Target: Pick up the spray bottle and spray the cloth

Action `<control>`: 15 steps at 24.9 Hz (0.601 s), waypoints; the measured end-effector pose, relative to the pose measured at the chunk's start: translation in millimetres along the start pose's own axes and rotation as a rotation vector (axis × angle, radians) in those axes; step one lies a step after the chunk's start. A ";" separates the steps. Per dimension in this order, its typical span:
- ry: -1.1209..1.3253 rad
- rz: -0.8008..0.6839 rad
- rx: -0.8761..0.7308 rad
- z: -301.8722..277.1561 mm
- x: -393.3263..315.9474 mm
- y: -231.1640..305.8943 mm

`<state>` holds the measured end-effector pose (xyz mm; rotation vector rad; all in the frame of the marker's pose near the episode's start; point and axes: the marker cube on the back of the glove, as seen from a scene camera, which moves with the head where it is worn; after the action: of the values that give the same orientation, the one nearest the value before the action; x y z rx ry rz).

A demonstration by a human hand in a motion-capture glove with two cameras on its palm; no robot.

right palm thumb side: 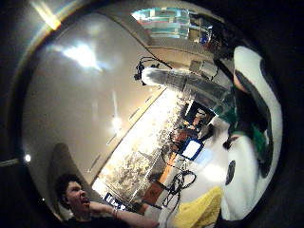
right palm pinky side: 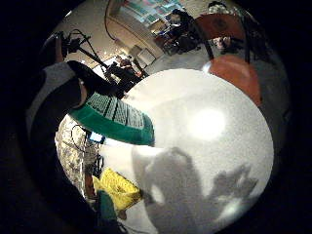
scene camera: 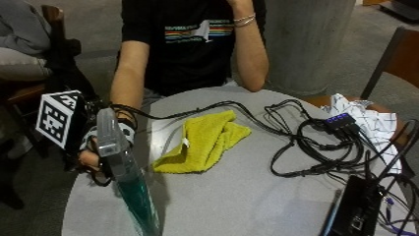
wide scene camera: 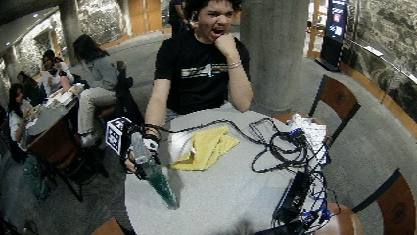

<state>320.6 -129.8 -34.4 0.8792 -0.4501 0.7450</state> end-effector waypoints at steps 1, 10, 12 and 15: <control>0.002 -0.004 0.002 -0.9 0.7 1.6; -0.038 0.003 -0.008 -5.6 1.3 10.2; -0.045 0.005 -0.014 -6.0 -1.1 9.8; -0.042 0.011 -0.037 -6.0 -4.9 8.0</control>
<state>311.8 -123.4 -36.7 0.8593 -0.5053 0.7275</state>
